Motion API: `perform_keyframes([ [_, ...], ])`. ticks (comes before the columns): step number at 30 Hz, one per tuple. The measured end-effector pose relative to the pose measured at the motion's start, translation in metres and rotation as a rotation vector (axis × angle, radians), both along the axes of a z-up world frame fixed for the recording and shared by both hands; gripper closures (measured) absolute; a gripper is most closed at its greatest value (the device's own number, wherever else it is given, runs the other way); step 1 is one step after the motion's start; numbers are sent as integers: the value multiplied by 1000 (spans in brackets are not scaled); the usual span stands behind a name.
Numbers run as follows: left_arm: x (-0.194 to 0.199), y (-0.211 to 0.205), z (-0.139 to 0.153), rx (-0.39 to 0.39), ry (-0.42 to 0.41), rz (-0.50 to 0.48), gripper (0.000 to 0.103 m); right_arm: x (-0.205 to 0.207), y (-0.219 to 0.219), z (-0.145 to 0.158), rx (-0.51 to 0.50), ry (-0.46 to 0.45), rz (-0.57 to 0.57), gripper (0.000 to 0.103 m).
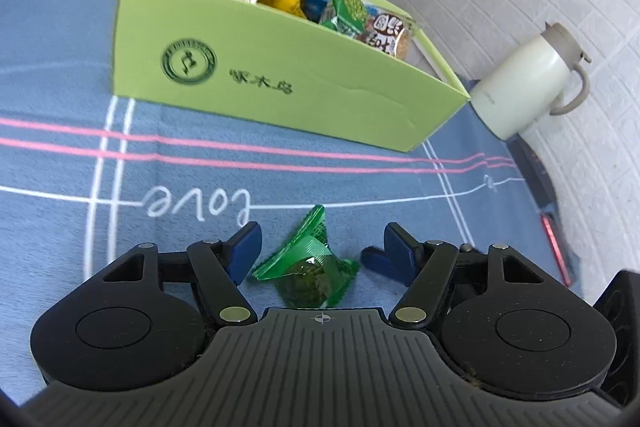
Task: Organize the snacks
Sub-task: 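Reach the left tool to the green wrapped candy and close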
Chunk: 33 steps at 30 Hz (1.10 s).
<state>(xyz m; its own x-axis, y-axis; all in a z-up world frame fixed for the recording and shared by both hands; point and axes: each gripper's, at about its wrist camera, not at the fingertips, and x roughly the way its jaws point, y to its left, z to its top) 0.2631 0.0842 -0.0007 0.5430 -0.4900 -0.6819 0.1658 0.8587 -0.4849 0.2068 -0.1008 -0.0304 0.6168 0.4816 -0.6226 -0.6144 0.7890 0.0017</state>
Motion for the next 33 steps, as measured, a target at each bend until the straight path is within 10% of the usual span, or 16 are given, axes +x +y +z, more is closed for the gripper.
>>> perform_keyframes([
  [33,-17,-2,-4,19,-10,1,47,8,5,-4,-24,1,40,10],
])
